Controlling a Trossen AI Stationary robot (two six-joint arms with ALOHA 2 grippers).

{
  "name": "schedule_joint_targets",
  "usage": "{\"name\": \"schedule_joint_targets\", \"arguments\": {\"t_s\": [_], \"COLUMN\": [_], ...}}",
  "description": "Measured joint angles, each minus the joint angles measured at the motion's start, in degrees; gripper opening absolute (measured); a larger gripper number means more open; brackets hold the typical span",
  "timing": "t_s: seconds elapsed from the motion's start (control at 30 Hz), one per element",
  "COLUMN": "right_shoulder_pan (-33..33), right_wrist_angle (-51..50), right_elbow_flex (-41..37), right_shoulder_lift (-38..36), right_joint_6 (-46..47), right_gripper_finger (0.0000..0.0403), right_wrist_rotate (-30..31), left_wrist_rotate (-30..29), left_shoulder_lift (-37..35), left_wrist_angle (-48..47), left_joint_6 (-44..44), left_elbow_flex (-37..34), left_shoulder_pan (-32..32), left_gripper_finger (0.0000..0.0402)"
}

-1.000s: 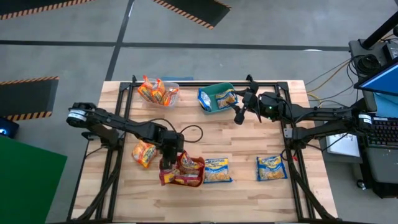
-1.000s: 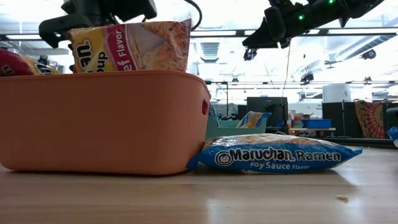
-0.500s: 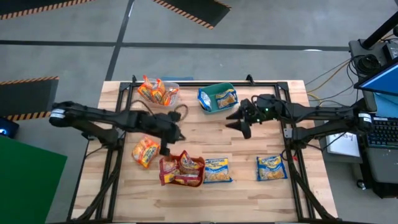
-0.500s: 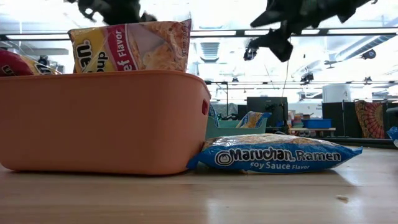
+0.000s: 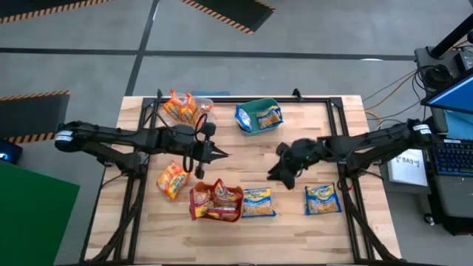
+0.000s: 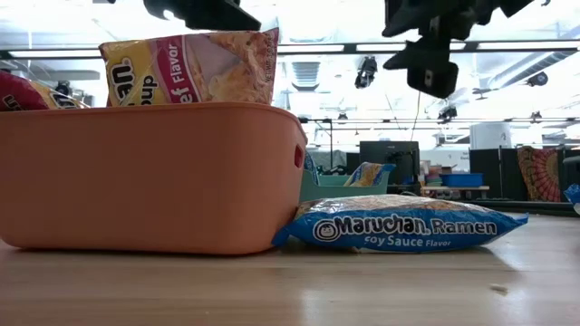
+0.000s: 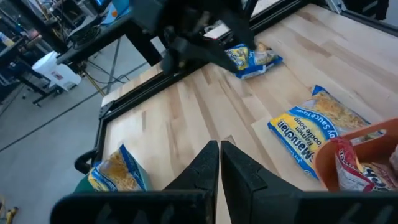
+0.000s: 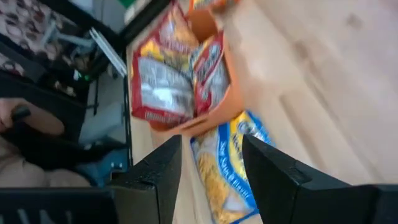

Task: Sort Maruchan noodles
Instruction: Put the blue noodle pack into the green bin

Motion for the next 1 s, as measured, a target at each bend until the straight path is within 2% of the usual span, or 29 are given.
{"name": "schedule_joint_targets", "arguments": {"t_s": [0.1, 0.23, 0.43, 0.6, 0.73, 0.83, 1.0], "right_shoulder_pan": [2.4, 4.9, 8.6, 11.5, 13.0, 13.2, 13.2], "right_wrist_angle": [-2.4, -11.6, -23.5, -22.8, -21.2, -17.2, -14.4], "right_elbow_flex": [2.4, 7.9, 15.7, 19.2, 20.7, 20.5, 20.3], "right_shoulder_lift": [4.4, 11.5, 22.1, 28.9, 34.0, 36.4, 38.2], "right_joint_6": [2.0, 3.9, -3.2, -11.2, -15.9, -17.5, -19.3], "right_gripper_finger": [0.0157, 0.0156, 0.0155, 0.0155, 0.0155, 0.0155, 0.0155], "right_wrist_rotate": [0.0, 0.0, 0.9, 4.7, 9.8, 10.7, 11.2], "left_wrist_rotate": [-0.4, -0.9, -0.5, 4.1, 4.1, 4.2, 7.6], "left_shoulder_lift": [0.0, 0.0, 0.0, 0.0, 0.0, 0.0, 0.0], "left_wrist_angle": [0.2, 0.2, 0.4, 1.2, 1.2, 1.2, 1.2], "left_joint_6": [0.2, 0.2, 0.0, -0.9, -4.1, -6.8, -7.5], "left_elbow_flex": [0.0, 0.0, 0.0, 0.0, 0.0, 0.0, 0.0], "left_shoulder_pan": [0.1, 0.1, -0.1, -0.4, -0.4, -1.0, -3.1], "left_gripper_finger": [0.0000, 0.0000, 0.0000, 0.0000, 0.0000, 0.0000, 0.0000]}}
